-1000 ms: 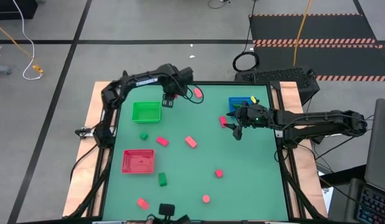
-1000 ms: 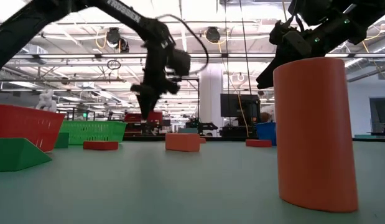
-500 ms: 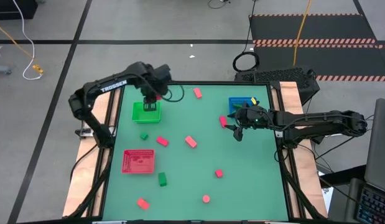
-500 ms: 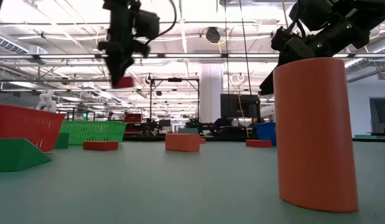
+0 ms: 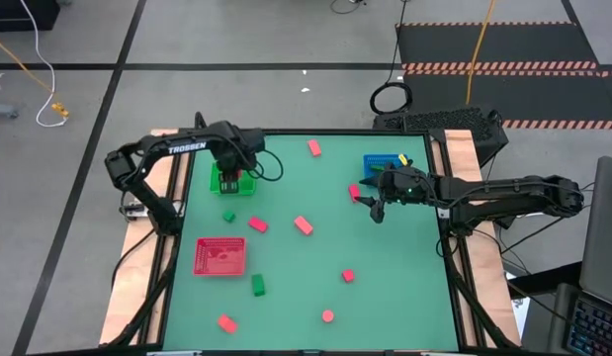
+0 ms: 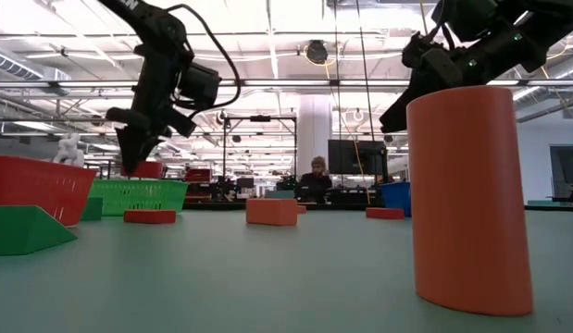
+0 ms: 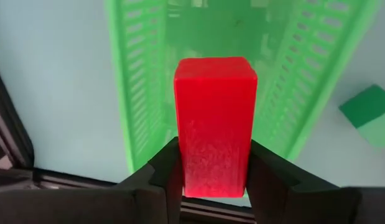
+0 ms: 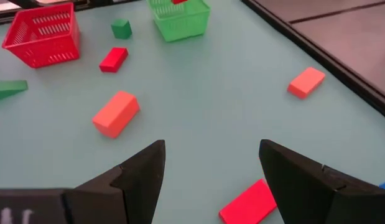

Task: Sort & place blocks by color
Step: Put the red block into the green bin

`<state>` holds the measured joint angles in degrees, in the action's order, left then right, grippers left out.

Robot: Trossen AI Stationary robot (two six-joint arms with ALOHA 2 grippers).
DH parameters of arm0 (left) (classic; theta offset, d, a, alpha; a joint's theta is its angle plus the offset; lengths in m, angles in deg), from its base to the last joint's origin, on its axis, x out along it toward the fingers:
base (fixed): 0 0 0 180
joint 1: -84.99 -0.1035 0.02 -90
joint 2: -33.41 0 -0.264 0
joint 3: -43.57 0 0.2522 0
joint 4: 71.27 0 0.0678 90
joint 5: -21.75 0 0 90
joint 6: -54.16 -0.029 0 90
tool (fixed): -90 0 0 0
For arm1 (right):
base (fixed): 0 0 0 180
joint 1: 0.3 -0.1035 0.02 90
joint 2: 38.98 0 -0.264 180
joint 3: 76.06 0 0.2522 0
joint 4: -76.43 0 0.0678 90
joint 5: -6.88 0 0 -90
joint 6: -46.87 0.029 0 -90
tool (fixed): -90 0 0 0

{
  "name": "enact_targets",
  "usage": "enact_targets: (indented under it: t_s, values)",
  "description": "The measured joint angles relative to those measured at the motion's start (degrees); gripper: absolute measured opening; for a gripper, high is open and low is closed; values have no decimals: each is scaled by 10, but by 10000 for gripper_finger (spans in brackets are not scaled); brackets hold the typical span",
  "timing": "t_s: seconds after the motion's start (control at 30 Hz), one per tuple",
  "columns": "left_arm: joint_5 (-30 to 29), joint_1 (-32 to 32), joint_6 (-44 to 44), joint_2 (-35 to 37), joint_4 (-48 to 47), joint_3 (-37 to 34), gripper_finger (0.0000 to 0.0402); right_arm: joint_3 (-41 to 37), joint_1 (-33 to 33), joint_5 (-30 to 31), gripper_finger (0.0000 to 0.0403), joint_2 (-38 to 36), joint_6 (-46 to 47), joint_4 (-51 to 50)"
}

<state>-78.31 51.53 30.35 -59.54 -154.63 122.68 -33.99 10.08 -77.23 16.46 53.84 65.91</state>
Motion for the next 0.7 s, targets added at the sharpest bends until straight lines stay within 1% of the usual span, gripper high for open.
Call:
enact_targets:
  t_s: [0.03,0.07,0.17,0.23,0.33,0.4,0.47,0.6,0.7]
  values:
    - [0,0,5,0,1,0,141,0,0,0,253,0,-1,2]
    - [0,0,10,0,1,0,163,0,0,0,253,0,-1,3]
    - [0,2,11,0,1,0,250,0,0,0,253,0,-1,3]
    - [0,5,14,0,1,0,301,0,0,0,253,0,-1,3]
    - [-6,7,20,0,-1,0,352,0,0,0,253,0,-1,3]
    - [-7,10,24,0,-9,7,369,0,0,0,253,0,-1,3]
    - [-8,17,31,0,-9,18,373,0,0,0,253,0,-1,3]
    - [17,43,49,0,-11,49,358,0,0,0,253,0,-1,3]
    - [42,79,63,0,-8,60,339,0,0,0,253,0,1,3]
